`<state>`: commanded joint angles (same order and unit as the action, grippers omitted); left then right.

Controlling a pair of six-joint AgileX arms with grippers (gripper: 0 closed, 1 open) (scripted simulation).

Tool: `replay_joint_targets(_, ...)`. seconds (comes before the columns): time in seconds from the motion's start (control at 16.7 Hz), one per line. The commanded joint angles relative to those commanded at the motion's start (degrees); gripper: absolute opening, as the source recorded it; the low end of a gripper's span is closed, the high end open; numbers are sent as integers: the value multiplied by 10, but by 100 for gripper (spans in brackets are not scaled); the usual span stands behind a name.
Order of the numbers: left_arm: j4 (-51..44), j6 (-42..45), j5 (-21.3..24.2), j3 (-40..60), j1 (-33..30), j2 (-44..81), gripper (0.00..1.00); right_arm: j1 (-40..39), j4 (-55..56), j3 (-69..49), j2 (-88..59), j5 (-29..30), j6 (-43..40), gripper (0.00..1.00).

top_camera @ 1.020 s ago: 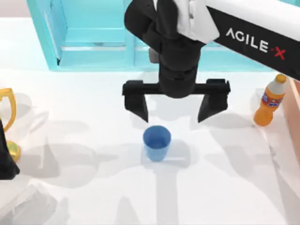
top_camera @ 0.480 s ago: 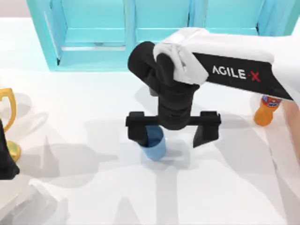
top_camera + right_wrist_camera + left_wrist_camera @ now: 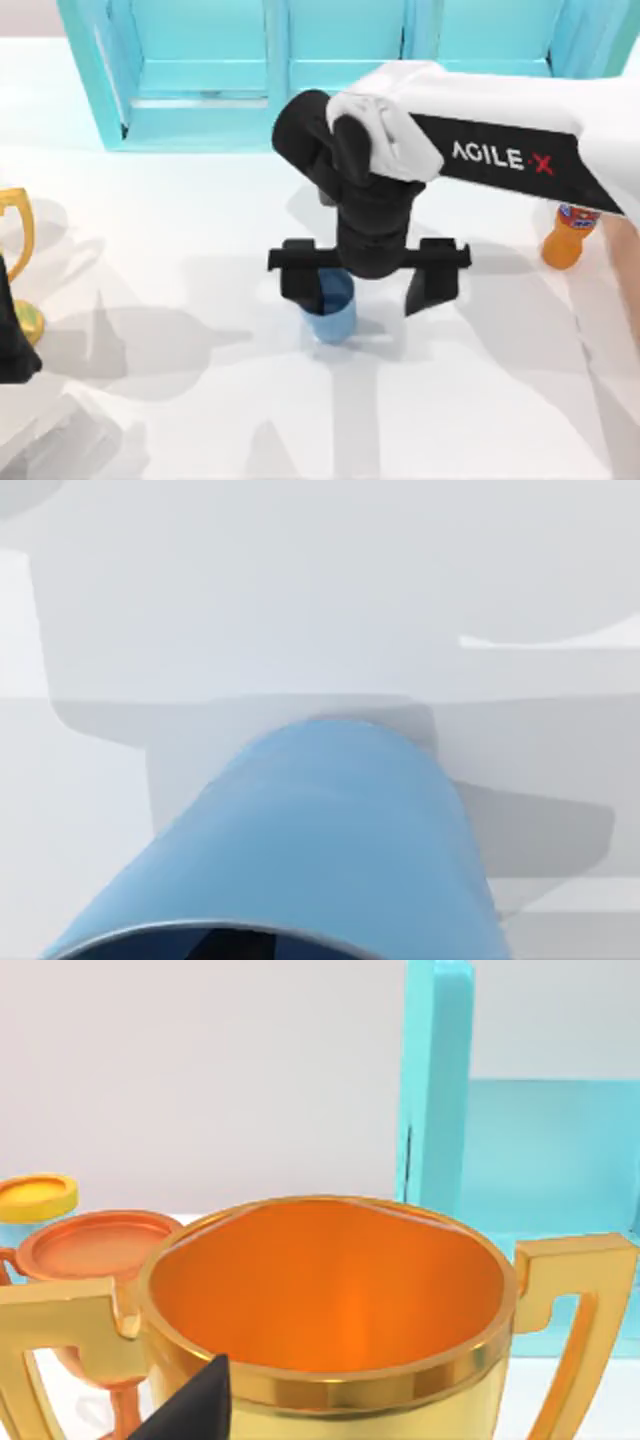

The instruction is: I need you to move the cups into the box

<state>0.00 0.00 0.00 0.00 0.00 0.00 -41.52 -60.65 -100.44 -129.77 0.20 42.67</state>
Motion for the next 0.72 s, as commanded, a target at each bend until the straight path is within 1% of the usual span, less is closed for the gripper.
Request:
replay_joint_targets(0.54, 0, 0, 0, 0, 0, 0, 100, 0, 0, 0, 0, 0, 0, 2)
replay_joint_targets(0.6, 0, 0, 0, 0, 0, 0, 100, 0, 0, 0, 0, 0, 0, 0)
replay_joint_targets(0.72, 0, 0, 0, 0, 0, 0, 100, 0, 0, 0, 0, 0, 0, 0)
